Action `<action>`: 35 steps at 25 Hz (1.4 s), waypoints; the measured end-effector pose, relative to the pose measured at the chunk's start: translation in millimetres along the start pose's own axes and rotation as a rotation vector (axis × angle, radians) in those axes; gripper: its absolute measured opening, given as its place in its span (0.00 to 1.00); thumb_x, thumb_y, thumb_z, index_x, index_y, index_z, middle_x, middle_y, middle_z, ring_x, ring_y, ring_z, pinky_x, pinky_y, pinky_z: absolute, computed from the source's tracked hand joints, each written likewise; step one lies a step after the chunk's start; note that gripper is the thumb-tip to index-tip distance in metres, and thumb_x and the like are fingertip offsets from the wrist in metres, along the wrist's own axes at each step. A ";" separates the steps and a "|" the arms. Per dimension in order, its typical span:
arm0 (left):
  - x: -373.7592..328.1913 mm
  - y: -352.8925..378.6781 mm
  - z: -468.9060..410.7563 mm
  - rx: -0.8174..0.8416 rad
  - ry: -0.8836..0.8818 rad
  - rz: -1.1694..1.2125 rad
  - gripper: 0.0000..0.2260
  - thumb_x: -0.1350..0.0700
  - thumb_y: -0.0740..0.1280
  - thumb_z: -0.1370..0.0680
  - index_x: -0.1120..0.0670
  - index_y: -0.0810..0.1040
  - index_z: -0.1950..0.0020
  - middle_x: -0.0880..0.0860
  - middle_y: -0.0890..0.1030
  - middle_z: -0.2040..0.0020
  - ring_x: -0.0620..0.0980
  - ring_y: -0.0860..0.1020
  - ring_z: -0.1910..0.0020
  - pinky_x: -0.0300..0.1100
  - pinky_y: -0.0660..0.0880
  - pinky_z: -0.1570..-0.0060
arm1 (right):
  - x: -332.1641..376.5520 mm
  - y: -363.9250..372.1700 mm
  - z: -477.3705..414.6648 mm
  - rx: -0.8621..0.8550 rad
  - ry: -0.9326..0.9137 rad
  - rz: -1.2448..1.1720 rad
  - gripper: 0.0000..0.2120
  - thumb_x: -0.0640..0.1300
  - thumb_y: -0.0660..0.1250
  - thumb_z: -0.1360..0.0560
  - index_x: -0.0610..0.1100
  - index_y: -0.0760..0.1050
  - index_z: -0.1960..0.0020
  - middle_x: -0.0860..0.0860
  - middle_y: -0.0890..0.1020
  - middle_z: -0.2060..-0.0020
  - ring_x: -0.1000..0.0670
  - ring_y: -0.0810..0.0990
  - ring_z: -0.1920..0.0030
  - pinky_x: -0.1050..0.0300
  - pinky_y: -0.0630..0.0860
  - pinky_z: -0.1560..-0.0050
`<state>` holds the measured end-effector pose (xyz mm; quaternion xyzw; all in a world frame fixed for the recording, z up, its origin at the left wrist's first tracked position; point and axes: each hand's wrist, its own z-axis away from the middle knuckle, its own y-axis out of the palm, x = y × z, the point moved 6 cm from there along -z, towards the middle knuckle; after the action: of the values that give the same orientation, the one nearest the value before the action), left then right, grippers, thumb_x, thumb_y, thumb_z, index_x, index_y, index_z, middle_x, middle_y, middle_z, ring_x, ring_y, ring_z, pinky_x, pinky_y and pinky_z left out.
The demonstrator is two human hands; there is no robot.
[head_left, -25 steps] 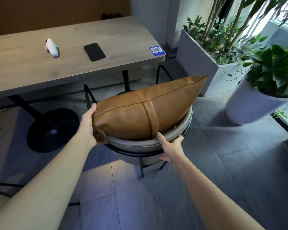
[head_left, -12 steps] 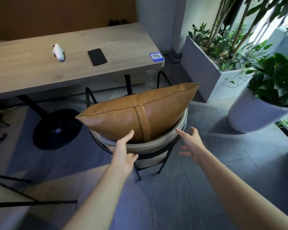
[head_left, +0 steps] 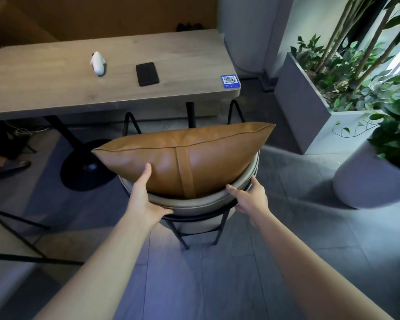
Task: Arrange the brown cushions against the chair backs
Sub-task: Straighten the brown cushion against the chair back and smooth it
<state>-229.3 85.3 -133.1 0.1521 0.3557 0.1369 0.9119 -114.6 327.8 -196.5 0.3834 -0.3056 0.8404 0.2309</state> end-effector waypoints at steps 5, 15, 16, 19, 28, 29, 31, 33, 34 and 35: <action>-17.0 0.5 -19.4 -0.055 0.004 -0.022 0.40 0.43 0.74 0.23 0.42 0.55 0.17 0.57 0.60 0.16 0.71 0.58 0.20 0.82 0.51 0.30 | 7.1 12.3 -11.3 0.058 0.032 -0.028 0.63 0.67 0.76 0.48 0.61 0.49 0.20 0.48 0.68 0.24 0.40 0.74 0.30 0.37 0.77 0.37; -44.0 -11.8 -19.7 -0.296 0.331 -0.305 0.51 0.44 0.78 0.27 0.44 0.47 0.15 0.53 0.58 0.15 0.60 0.61 0.19 0.67 0.63 0.26 | 12.6 34.1 -17.5 0.193 0.055 -0.090 0.68 0.68 0.76 0.50 0.63 0.42 0.20 0.52 0.68 0.24 0.50 0.72 0.49 0.50 0.74 0.50; -52.4 -5.0 -6.8 -0.383 0.505 -0.453 0.53 0.47 0.79 0.27 0.44 0.44 0.15 0.54 0.54 0.15 0.59 0.59 0.18 0.64 0.60 0.23 | 12.4 32.1 -17.1 0.218 0.073 -0.089 0.65 0.66 0.78 0.46 0.63 0.41 0.20 0.51 0.67 0.23 0.50 0.73 0.48 0.50 0.75 0.49; -63.3 61.5 30.8 -0.397 0.985 -1.108 0.55 0.45 0.81 0.29 0.40 0.44 0.16 0.58 0.47 0.14 0.62 0.51 0.16 0.68 0.52 0.22 | 12.6 26.4 -22.8 0.253 0.151 -0.134 0.57 0.56 0.80 0.36 0.62 0.45 0.20 0.49 0.65 0.22 0.39 0.74 0.32 0.39 0.77 0.40; 37.1 126.4 -6.5 -0.206 1.006 -2.253 0.68 0.34 0.77 0.31 0.43 0.13 0.31 0.63 0.32 0.18 0.70 0.37 0.19 0.76 0.50 0.27 | 27.4 22.0 -44.3 0.192 0.161 -0.235 0.63 0.46 0.82 0.47 0.61 0.52 0.20 0.50 0.75 0.29 0.39 0.78 0.36 0.39 0.84 0.51; 37.0 129.3 -7.7 -0.222 1.010 -2.270 0.68 0.34 0.77 0.31 0.44 0.13 0.31 0.64 0.32 0.17 0.70 0.38 0.19 0.76 0.51 0.27 | 26.1 22.3 -47.4 0.201 0.156 -0.236 0.65 0.47 0.82 0.48 0.62 0.51 0.20 0.50 0.75 0.29 0.39 0.78 0.36 0.39 0.84 0.52; 38.4 133.6 -7.9 -0.232 1.021 -2.290 0.67 0.34 0.76 0.30 0.44 0.14 0.31 0.64 0.33 0.17 0.70 0.38 0.18 0.75 0.52 0.26 | 26.4 19.9 -50.5 0.223 0.151 -0.251 0.64 0.47 0.83 0.46 0.61 0.50 0.19 0.50 0.74 0.28 0.39 0.78 0.36 0.39 0.84 0.50; 39.3 133.2 -6.9 -0.233 1.033 -2.283 0.66 0.34 0.76 0.30 0.44 0.14 0.30 0.64 0.34 0.17 0.70 0.39 0.18 0.75 0.52 0.26 | 25.7 17.5 -52.0 0.237 0.147 -0.251 0.62 0.45 0.83 0.41 0.59 0.49 0.19 0.50 0.71 0.26 0.39 0.76 0.33 0.40 0.83 0.47; 39.3 132.5 -6.9 -0.234 1.036 -2.279 0.66 0.33 0.76 0.30 0.44 0.15 0.30 0.64 0.34 0.17 0.70 0.39 0.18 0.75 0.53 0.26 | 24.5 16.6 -52.2 0.246 0.147 -0.245 0.61 0.45 0.83 0.39 0.59 0.49 0.18 0.50 0.70 0.25 0.39 0.75 0.32 0.39 0.83 0.45; 39.5 131.8 -6.8 -0.236 1.037 -2.280 0.66 0.33 0.76 0.30 0.44 0.15 0.30 0.64 0.34 0.17 0.70 0.39 0.18 0.75 0.53 0.26 | 22.6 16.2 -52.8 0.254 0.148 -0.245 0.60 0.45 0.83 0.38 0.58 0.48 0.18 0.50 0.69 0.24 0.39 0.75 0.31 0.39 0.82 0.44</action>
<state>-224.6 221.4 -112.4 -0.3949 0.5860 -0.6529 0.2728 -164.8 356.3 -211.5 0.3810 -0.1302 0.8637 0.3032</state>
